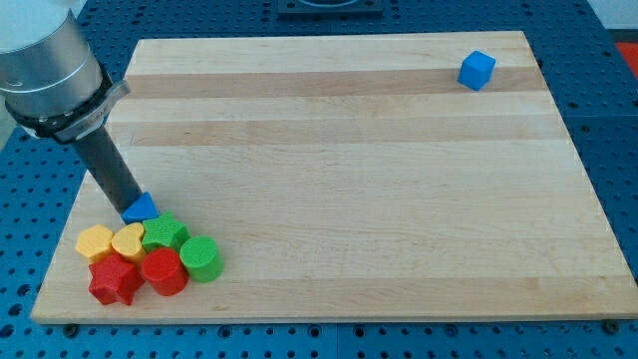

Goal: Point your arm to the blue cube

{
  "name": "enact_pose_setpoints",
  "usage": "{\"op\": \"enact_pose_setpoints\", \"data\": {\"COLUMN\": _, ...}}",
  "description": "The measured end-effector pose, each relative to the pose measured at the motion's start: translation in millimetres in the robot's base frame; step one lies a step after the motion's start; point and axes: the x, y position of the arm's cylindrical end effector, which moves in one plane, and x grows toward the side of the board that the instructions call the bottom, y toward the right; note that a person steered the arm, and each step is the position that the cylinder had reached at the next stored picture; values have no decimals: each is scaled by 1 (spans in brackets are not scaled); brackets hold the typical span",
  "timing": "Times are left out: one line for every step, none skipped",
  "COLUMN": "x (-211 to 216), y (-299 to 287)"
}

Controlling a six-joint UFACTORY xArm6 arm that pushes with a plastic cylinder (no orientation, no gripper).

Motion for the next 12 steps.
{"op": "enact_pose_setpoints", "data": {"x": -3, "y": 5}}
{"op": "enact_pose_setpoints", "data": {"x": -57, "y": 38}}
{"op": "enact_pose_setpoints", "data": {"x": -73, "y": 108}}
{"op": "enact_pose_setpoints", "data": {"x": -59, "y": 204}}
{"op": "enact_pose_setpoints", "data": {"x": -29, "y": 314}}
{"op": "enact_pose_setpoints", "data": {"x": -11, "y": 429}}
{"op": "enact_pose_setpoints", "data": {"x": -19, "y": 516}}
{"op": "enact_pose_setpoints", "data": {"x": -97, "y": 531}}
{"op": "enact_pose_setpoints", "data": {"x": -147, "y": 517}}
{"op": "enact_pose_setpoints", "data": {"x": -153, "y": 509}}
{"op": "enact_pose_setpoints", "data": {"x": -175, "y": 487}}
{"op": "enact_pose_setpoints", "data": {"x": -177, "y": 485}}
